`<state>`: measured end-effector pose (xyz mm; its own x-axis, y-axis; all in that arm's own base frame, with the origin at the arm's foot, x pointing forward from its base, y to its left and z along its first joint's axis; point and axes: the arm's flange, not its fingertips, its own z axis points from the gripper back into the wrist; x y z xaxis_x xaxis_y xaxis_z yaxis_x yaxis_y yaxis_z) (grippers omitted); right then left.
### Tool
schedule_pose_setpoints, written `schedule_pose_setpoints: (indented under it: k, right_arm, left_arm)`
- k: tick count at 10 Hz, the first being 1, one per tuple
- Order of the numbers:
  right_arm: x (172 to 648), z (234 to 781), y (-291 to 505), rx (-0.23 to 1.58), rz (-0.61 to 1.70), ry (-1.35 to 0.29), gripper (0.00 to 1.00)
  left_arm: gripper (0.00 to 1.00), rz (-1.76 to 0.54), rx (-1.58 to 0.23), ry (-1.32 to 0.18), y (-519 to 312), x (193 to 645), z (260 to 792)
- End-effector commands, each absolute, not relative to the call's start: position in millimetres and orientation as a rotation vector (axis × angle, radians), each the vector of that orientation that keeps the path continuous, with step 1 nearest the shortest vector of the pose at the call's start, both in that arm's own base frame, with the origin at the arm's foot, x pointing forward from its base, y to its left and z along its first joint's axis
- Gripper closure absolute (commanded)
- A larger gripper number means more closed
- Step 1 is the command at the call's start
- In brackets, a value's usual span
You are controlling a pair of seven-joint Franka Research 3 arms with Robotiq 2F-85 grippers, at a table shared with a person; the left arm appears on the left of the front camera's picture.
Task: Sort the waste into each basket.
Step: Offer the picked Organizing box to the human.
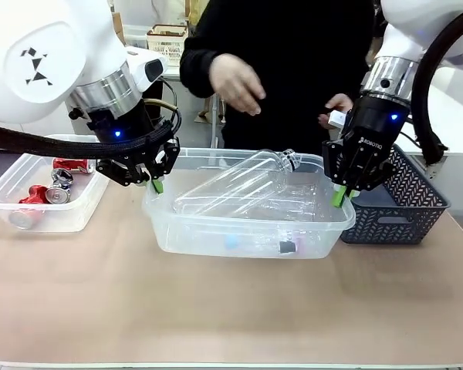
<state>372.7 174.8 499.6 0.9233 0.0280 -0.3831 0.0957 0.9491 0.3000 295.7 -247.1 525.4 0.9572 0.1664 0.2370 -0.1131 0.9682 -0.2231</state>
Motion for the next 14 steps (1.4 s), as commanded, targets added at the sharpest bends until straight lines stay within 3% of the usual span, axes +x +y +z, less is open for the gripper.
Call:
schedule_pose_setpoints:
  k: [1, 11, 12, 14]
  right_arm:
    - [369, 496, 179, 0.338, -0.023, 0.391, 1.00]
    - [369, 496, 179, 0.338, -0.023, 0.391, 1.00]
    - [373, 499, 175, 0.320, -0.035, 0.395, 0.91]
    - [446, 507, 198, 0.324, -0.001, 0.404, 0.91]
  left_arm:
    - [1.00, 0.181, -0.253, -0.260, -253, 295, 532]
    - [1.00, 0.181, -0.253, -0.260, -253, 295, 532]
    - [0.93, 0.143, -0.209, -0.257, -247, 296, 525]
    - [0.93, 0.148, -0.233, -0.285, -256, 375, 515]
